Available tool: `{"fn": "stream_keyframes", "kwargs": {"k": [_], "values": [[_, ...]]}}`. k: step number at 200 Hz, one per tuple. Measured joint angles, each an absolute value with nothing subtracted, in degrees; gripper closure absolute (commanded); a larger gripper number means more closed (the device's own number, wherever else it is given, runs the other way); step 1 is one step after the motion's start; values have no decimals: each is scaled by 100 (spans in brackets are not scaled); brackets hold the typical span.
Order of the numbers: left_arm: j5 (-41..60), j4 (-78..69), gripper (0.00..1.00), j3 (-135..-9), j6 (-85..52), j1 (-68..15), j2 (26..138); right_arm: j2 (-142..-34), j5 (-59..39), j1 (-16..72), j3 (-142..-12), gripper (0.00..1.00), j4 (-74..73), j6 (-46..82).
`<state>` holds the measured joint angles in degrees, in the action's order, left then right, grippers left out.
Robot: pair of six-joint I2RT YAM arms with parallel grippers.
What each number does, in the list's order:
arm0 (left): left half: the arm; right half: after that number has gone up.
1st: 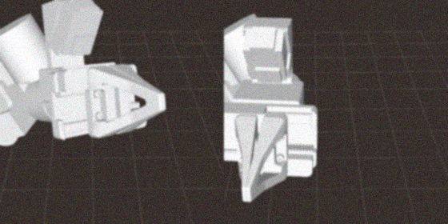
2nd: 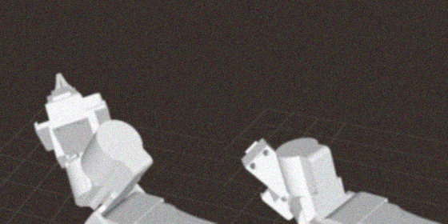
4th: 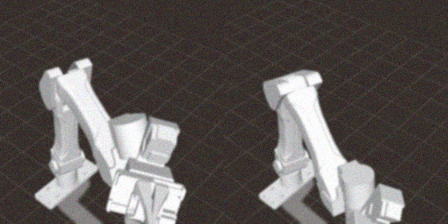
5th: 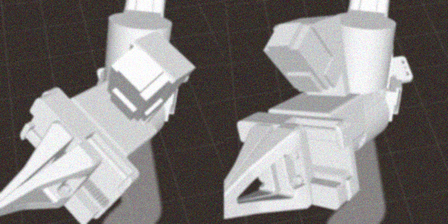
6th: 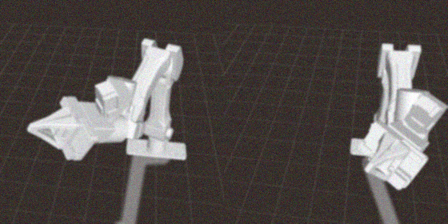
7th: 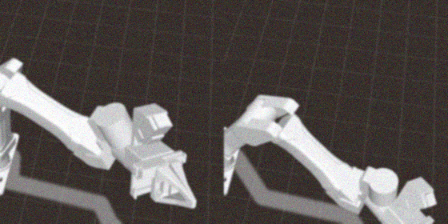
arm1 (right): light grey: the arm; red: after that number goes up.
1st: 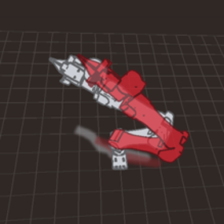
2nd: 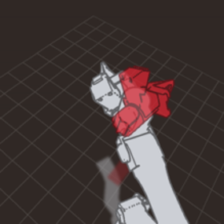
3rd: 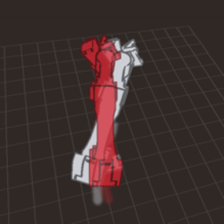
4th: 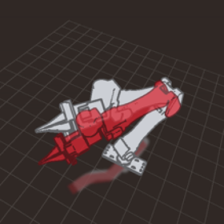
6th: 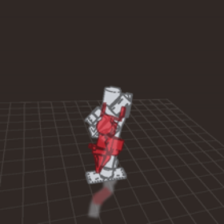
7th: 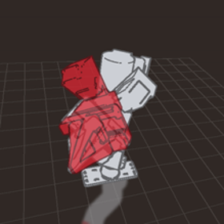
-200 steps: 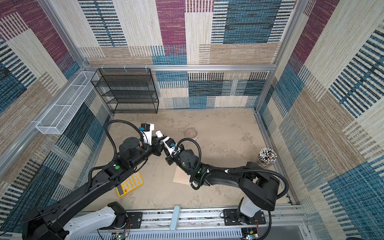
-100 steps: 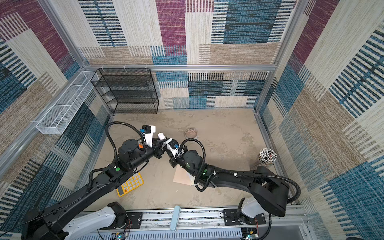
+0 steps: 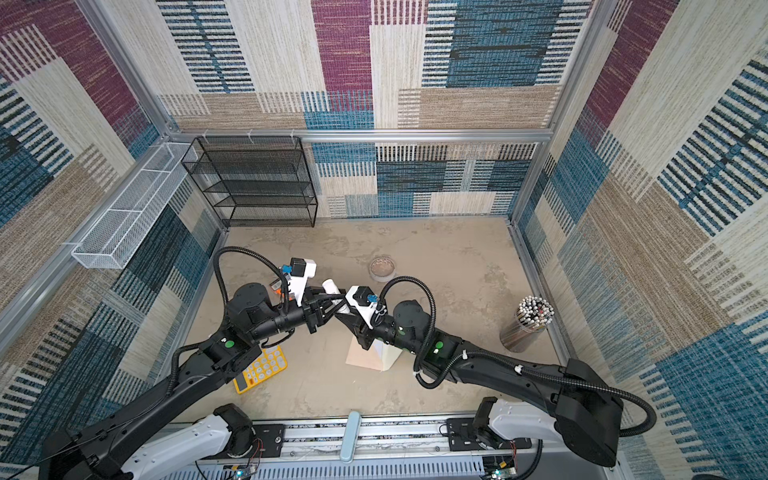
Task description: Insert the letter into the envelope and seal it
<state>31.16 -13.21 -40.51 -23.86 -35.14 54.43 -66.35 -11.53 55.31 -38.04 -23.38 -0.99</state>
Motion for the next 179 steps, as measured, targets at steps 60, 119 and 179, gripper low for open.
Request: {"fn": "stream_keyframes", "kwargs": {"k": [60,119,179], "values": [[4136,-1109,100,-4112,-2211,-3426,5319,-6455,-2871,5140,-3802,92,-2119,191],[4379,-958,100,-4110,-2128,-3420,5280,-6453,-3347,5022,-3815,55,-1944,137],[2287,-681,100,-4110,-2106,-3378,4993,-6453,-1870,5022,-3295,35,-2322,-222]]}}
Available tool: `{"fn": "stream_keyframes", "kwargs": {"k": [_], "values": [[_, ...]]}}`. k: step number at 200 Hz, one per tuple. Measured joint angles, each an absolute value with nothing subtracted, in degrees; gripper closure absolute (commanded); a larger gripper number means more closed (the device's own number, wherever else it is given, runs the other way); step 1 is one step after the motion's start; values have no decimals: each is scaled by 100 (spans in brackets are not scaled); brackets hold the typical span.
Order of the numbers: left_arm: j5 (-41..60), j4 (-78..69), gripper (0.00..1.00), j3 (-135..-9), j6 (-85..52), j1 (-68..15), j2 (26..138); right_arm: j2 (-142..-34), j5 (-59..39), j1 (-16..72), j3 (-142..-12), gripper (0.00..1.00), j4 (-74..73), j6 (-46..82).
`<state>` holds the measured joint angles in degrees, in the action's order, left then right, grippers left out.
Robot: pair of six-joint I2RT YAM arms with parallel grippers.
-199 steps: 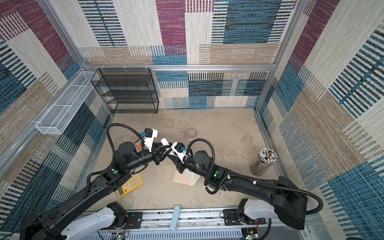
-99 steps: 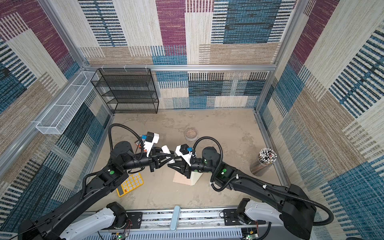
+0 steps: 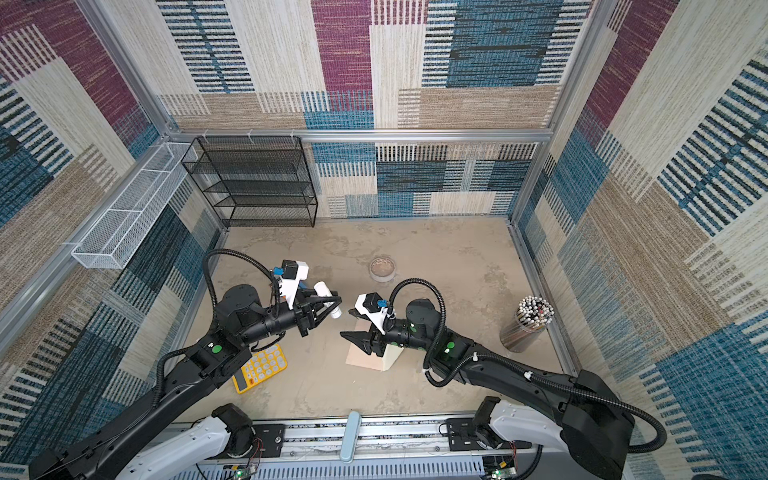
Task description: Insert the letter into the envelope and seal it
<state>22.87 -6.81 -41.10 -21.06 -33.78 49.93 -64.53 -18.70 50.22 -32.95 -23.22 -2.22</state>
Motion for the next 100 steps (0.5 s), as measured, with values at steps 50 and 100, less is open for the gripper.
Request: {"fn": "stream_keyframes", "kwargs": {"k": [50,100], "values": [[663,-666,100,-4353,-2062,-3498,5360,-7006,-137,5295,-2993,35,-3389,-158],[-325,-666,100,-4593,-2064,-3736,5830,-7961,1247,5813,-3411,36,-4303,-395]]}}
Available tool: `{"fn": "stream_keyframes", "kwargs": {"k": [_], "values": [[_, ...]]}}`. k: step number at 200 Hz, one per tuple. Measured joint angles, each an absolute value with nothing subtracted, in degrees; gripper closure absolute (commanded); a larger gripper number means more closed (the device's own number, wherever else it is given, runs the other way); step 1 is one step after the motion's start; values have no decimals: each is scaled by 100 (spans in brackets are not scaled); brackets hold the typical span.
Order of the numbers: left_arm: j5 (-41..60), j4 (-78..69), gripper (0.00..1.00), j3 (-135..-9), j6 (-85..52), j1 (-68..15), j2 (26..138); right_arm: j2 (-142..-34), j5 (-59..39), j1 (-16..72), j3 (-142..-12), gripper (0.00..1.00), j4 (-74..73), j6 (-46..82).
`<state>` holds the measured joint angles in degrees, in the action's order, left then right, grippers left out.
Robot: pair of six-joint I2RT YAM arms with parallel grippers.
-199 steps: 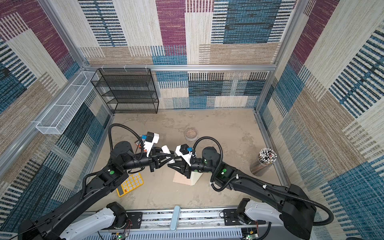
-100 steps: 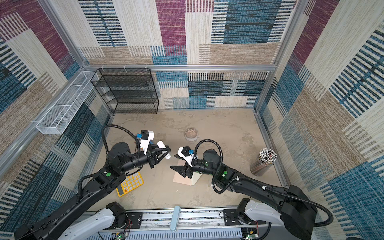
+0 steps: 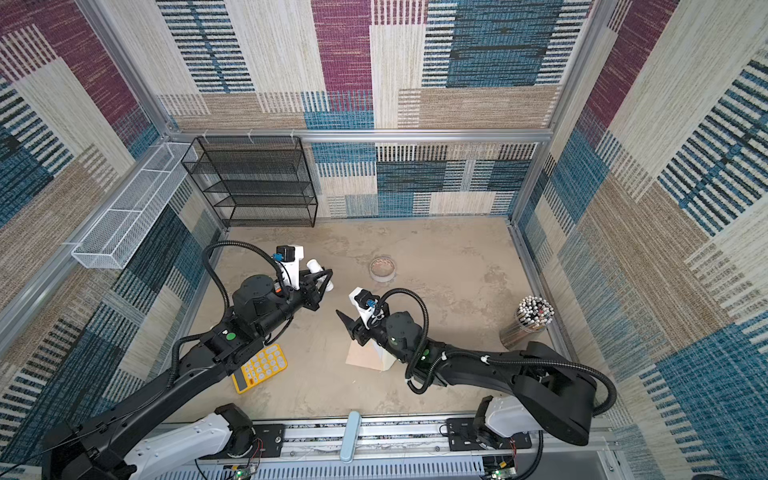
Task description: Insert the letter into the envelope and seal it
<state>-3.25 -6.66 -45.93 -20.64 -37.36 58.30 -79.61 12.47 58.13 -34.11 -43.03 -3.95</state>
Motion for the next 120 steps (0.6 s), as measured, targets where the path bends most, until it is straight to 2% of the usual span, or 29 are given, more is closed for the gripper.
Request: {"fn": "stream_keyframes", "kwargs": {"k": [32,120], "values": [[-580,-714,100,-4659,-2067,-3833,5972,-8396,1712,5837,-3806,38,-4519,-502],[-714,-834,100,-4672,-2112,-3957,6171,-9004,1710,5848,-4405,48,-4565,-639]]}}
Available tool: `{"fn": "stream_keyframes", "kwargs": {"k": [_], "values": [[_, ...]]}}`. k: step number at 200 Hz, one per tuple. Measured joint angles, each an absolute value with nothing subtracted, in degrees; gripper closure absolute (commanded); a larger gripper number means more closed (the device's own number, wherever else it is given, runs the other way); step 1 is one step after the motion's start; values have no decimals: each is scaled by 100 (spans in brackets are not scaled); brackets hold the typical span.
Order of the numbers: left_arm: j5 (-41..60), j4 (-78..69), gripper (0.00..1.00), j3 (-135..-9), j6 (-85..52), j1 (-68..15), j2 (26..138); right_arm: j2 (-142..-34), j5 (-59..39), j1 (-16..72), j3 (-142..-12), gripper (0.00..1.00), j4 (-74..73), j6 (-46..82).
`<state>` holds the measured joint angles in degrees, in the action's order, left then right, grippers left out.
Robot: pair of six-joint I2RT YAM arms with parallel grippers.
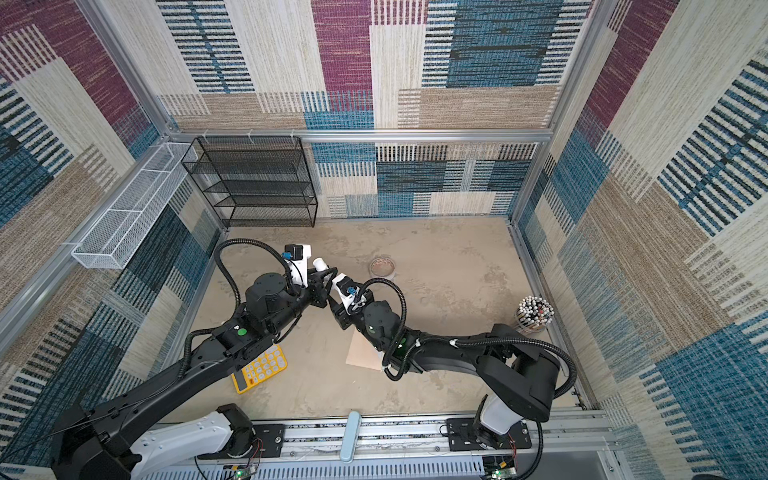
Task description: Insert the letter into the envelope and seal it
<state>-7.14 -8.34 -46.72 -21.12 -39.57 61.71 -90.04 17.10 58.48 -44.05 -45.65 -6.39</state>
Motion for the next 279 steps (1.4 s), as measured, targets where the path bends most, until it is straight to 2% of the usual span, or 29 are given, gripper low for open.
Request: {"fn": "stream_keyframes", "kwargs": {"k": [146,196,251,279], "values": [[-569,-980,100,-4659,-2220,-3990,6250,-9115,1903,5843,-4554,73,-4591,-899],[-550,-1007,100,-4659,-2222,-3988,6267,-9091,1953,5846,-4569,73,-4506,-991],[-454,-987,100,-4659,-2239,-3988,6267,-9039,1955,5848,-4576,67,-4469,-1033],[-429,-958,100,-4652,-2239,-3990,6267,-9008,1953,5850,-4580,70,-4477,-1035]]}}
